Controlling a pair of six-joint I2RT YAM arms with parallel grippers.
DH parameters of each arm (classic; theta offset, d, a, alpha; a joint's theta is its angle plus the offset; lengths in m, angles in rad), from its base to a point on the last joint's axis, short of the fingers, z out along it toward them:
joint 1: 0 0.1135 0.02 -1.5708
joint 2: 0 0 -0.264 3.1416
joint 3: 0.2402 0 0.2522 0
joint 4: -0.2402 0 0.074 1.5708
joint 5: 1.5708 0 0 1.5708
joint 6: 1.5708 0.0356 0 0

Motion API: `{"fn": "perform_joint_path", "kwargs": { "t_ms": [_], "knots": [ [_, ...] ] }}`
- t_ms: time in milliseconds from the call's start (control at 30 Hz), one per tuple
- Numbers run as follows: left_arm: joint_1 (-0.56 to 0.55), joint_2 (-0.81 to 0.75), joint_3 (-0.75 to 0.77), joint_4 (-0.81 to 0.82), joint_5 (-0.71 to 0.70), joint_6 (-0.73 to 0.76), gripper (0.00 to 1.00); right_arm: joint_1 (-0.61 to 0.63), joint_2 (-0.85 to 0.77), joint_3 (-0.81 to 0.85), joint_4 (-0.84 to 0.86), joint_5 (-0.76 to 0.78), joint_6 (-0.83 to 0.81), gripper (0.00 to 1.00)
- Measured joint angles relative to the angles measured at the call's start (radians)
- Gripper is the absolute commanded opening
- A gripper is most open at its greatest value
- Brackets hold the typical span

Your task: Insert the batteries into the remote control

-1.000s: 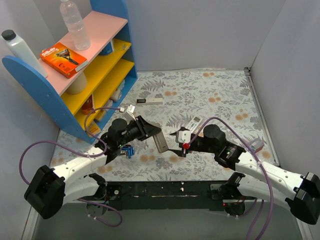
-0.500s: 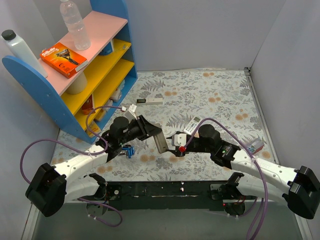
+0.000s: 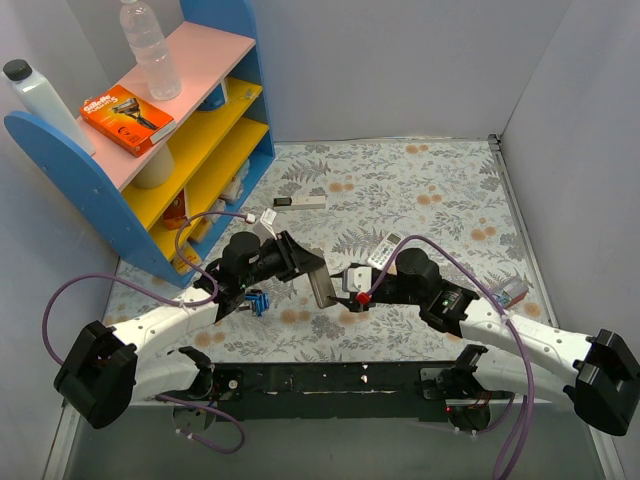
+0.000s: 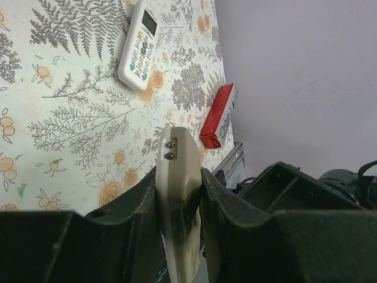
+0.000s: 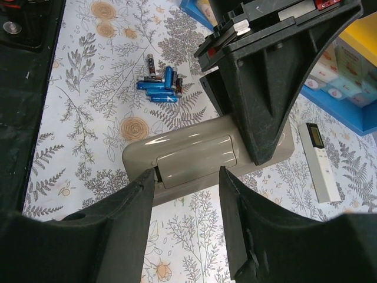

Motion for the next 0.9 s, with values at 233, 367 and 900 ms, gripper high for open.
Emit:
{"fn": "perform_joint_path", "kwargs": {
  "t_ms": [233,367,900],
  "knots": [
    [0.0,0.0,0.006,-0.005,0.002,0.0,0.0,0.005,0.017,0.0,0.0,-0.002,0.0,0.54],
    [0.001,0.0,0.007,-0.005,0.01,0.001,0.0,0.005,0.027,0.005,0.0,-0.004,0.0,0.54],
    [0.013,0.029,0.021,-0.008,0.041,0.01,0.0,0.031,0.054,0.003,0.026,0.041,-0.021,0.44]
  ]
}}
